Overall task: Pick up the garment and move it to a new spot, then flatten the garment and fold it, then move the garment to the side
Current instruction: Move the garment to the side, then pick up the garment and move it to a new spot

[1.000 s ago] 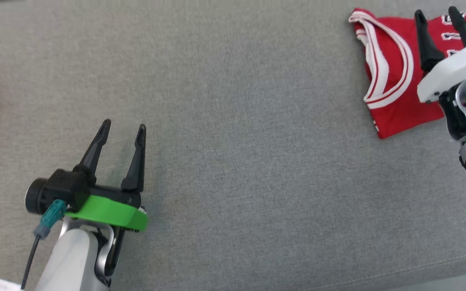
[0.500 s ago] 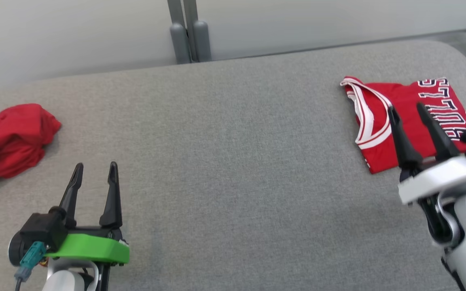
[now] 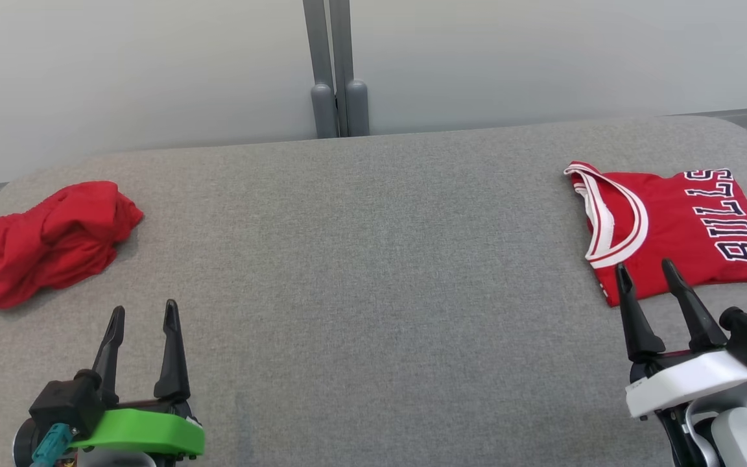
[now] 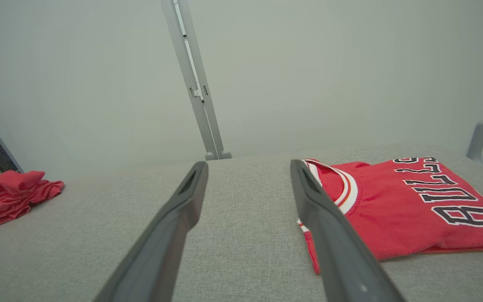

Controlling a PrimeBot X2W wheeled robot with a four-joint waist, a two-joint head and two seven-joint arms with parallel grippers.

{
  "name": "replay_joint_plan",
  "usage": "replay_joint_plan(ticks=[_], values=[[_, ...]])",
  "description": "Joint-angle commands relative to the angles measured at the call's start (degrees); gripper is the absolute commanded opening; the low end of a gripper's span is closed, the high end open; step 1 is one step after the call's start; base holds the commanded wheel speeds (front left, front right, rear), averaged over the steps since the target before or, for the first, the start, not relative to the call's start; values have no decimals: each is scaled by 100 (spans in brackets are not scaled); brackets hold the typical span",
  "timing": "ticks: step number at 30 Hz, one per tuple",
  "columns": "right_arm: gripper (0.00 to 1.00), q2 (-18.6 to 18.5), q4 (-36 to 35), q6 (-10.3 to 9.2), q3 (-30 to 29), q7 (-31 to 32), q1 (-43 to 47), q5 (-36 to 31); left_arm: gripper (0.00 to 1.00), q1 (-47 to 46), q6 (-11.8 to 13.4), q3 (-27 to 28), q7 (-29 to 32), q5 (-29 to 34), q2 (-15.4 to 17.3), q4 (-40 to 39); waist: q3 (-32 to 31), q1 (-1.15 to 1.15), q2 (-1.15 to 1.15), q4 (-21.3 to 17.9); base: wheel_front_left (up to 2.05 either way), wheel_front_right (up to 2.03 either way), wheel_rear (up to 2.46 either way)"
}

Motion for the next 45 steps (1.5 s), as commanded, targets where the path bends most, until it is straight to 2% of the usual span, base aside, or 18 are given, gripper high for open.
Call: replay_joint_plan(ticks=[1, 14, 33, 39, 42, 45], values=[[100, 58, -73, -6, -49, -20, 94, -71, 100, 87, -48, 30, -15, 47, -34, 18, -7, 0, 0, -7, 0, 0, 0], [100, 114, -169, -6, 18, -23, 96, -221, 100, -43, -152, 66, -15, 233, -124, 136, -10, 0, 0, 57, 0, 0, 0], [100, 77, -230, -6, 782, -23, -371, 6, 100, -260, 24, 466, -14, 263, -134, 351, 258, 0, 0, 1908, 0, 0, 0], [100, 47, -305, -6, 853, -20, -451, 16, 100, -369, -24, 438, -15, 259, -129, 374, 385, 0, 0, 2160, 0, 0, 0], [100, 28, -341, -6, 890, -20, -500, -5, 100, -432, 10, 410, 30, 305, -72, 403, 450, 0, 0, 2146, 0, 0, 0], [100, 7, -427, -6, 915, -20, -557, -31, 100, -645, 50, 392, 344, 217, -40, 233, 563, 0, 0, 2085, 0, 0, 0]])
